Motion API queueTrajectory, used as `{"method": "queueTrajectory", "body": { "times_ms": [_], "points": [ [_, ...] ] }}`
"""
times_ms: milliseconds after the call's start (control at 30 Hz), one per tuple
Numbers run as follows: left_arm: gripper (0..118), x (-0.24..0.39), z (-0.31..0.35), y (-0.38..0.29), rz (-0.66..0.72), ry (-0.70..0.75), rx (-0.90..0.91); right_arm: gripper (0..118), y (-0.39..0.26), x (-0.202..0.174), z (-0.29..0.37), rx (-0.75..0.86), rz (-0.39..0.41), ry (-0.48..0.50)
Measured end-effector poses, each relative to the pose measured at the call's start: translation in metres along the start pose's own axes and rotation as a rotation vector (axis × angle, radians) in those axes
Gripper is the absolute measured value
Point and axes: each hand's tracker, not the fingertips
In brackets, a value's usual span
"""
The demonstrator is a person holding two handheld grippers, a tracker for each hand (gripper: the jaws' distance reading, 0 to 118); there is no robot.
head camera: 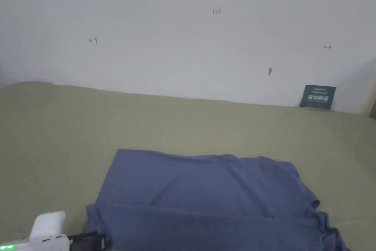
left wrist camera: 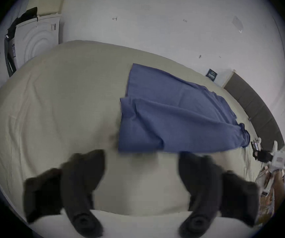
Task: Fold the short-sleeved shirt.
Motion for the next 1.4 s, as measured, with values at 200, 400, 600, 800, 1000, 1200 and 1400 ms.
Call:
{"method": "queueTrajectory", "body": {
  "times_ms": [200, 400, 600, 800, 1000, 1200, 1400],
  "points": [
    [97, 0.002, -0.044, 0.018, -0.042, 0.067, -0.071, 7, 0.006, 0.015, -0.007, 0.004, 0.001, -0.036],
    [9, 0.007, -0.050, 0.019, -0.048, 0.122, -0.058, 59, 0.025, 0.026, -0.033, 0.005, 0.013, -0.060],
    [6, 0.011, -0.041, 0.019, -0.081, 0.039, -0.069, 105, 0.043, 0.024, -0.074, -0.043, 0.005, -0.028],
    [6, 0.002, -0.039, 0.023, -0.042, 0.011, -0.083, 17, 0.048, 0.027, -0.091, -0.090, 0.008, 0.016],
    [5, -0.004, -0.028, 0.032, -0.046, -0.025, -0.069, 15, 0.052, 0.025, -0.069, -0.083, 0.130, 0.049],
    [5, -0.001, -0.008, 0.038, -0.065, -0.051, -0.052, 15, 0.058, 0.028, -0.043, -0.035, 0.116, 0.097],
    [5, -0.001, 0.015, 0.037, -0.096, -0.066, -0.040, 15, 0.062, 0.029, -0.027, -0.029, 0.107, 0.103]
  ]
}}
